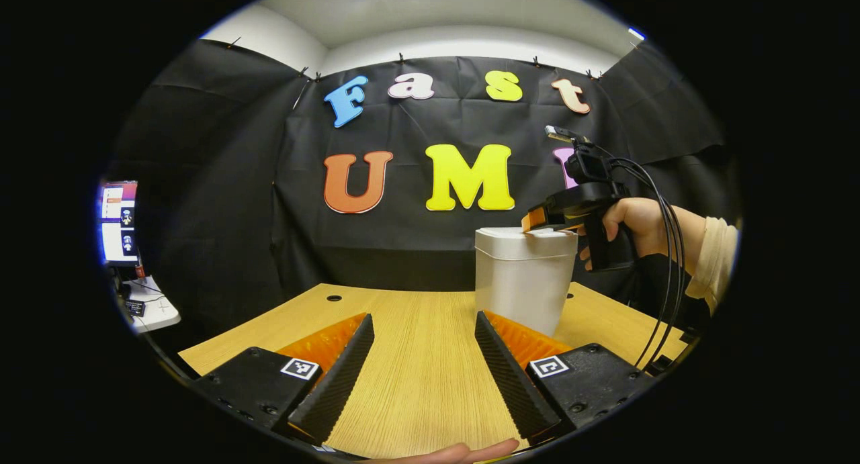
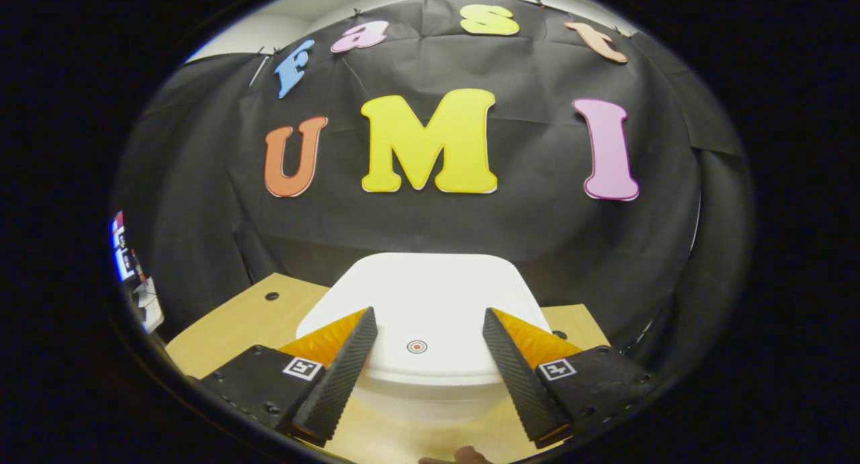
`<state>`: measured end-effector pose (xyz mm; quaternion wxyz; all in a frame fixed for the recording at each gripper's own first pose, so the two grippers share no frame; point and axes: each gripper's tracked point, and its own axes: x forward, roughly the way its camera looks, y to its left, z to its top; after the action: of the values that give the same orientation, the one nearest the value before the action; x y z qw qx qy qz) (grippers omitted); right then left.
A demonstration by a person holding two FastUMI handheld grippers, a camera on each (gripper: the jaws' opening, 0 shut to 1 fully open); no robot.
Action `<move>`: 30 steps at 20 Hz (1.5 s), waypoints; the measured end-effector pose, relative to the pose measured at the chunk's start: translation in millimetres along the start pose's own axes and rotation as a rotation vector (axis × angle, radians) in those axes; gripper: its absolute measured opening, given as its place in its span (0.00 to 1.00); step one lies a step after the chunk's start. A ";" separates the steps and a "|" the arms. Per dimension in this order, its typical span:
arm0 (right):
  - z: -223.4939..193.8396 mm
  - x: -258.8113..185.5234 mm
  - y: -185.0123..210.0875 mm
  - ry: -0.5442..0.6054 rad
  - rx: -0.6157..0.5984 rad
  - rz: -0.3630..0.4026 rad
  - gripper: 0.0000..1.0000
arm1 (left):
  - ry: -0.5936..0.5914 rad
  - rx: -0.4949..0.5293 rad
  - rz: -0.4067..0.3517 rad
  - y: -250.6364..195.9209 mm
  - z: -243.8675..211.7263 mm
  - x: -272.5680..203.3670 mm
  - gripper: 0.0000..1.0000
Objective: Press the lid of the desktop garbage bin to open it, pick up the crumpled paper on the desktop and throw it into the bin, then pick up the pop can on the desktop and drop it into the bin, and finally close the garbage bin lid.
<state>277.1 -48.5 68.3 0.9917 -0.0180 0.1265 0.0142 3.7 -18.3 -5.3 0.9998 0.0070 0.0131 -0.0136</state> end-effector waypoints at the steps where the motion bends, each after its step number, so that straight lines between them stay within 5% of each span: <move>1: 1.2 -0.3 -0.8 -0.017 0.013 0.001 1.00 | 0.005 -0.002 0.002 0.5 -2.1 0.4 0.98; 6: 7.5 3.8 0.5 -0.147 0.042 -0.011 1.00 | 0.012 0.002 0.013 1.3 -5.4 4.3 0.98; 13: 7.6 -17.0 -0.9 -0.173 0.002 -0.053 0.97 | 0.044 0.004 0.031 5.4 -18.7 13.9 0.98; 17: 15.8 -54.7 -9.8 -0.262 -0.060 -0.131 0.96 | 0.039 0.013 0.042 9.4 -17.1 13.8 0.98; 30: -45.2 -189.7 -5.0 -0.300 -0.068 -0.059 0.98 | 0.008 0.022 0.041 6.5 -9.6 10.6 0.98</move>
<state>82.4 -59.8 72.4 0.9983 -0.0531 -0.0241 -0.0079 14.1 -12.0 -15.2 0.9997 0.0182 0.0168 0.0070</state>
